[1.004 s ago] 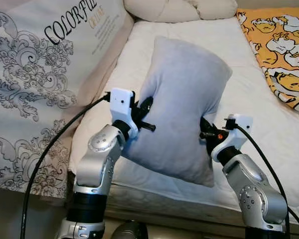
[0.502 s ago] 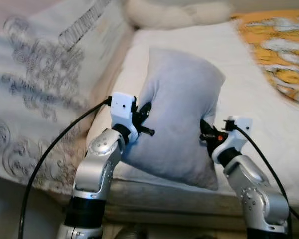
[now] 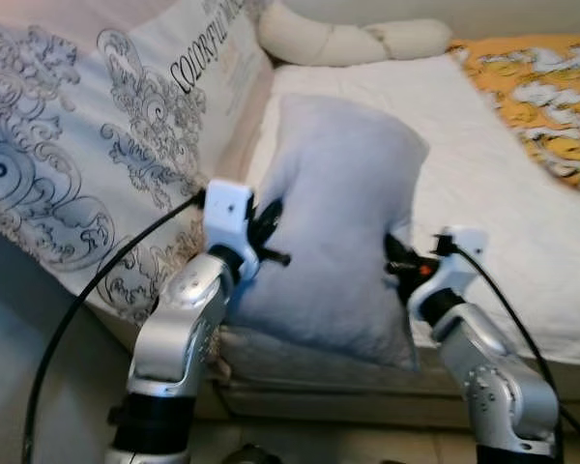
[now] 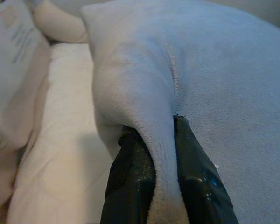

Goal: Clean up the room

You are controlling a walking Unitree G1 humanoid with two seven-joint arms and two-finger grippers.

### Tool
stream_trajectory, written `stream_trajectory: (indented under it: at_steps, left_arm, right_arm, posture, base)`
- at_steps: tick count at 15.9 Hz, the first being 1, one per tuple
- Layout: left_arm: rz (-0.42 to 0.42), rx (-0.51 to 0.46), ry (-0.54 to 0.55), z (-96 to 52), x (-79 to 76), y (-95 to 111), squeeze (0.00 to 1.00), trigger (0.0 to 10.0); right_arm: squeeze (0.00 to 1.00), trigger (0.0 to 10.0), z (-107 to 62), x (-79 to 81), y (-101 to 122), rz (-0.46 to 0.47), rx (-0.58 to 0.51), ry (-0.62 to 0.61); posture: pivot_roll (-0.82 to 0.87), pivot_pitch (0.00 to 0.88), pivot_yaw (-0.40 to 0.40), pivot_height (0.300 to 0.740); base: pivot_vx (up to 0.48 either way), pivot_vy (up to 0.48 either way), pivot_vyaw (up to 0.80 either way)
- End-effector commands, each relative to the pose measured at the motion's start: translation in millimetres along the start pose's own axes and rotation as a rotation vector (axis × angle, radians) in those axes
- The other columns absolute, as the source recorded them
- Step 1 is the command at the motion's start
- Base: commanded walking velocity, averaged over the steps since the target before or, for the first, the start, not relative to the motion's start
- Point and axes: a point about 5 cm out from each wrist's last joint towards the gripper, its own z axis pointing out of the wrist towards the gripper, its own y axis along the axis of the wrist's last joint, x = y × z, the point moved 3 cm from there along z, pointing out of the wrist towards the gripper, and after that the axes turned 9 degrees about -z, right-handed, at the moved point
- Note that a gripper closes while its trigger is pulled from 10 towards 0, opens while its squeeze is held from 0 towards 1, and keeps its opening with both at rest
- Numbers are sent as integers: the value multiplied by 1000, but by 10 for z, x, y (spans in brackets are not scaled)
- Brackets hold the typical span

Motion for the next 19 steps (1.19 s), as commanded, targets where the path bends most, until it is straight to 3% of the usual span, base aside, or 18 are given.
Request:
stream_trajectory:
  at_steps: [1, 13, 16, 19]
  left_arm:
    - [5, -63, 26, -34, -1, 131, 0, 10000]
    - [5, -63, 43, -17, -49, 119, 0, 10000]
    - [4, -61, 60, -43, -29, 99, 0, 10000]
    - [4, -59, 61, -48, -25, 93, 0, 10000]
  right_arm:
    - [0, 10000, 18, 11, 101, -13, -25, 21]
    - [0, 10000, 9, -15, 62, -32, 16, 51]
    - [0, 10000, 16, 67, 42, -122, 44, 138]
    - [0, 10000, 42, -5, 46, -73, 41, 82]
  posture:
    - [-15, 0, 64, 740]
    - [-21, 0, 60, 740]
    - [-15, 0, 53, 740]
    - [-7, 0, 38, 740]
  base:
    - [285, 0, 0]
    - [381, 0, 0]
    - [399, 0, 533]
    - [398, 0, 267]
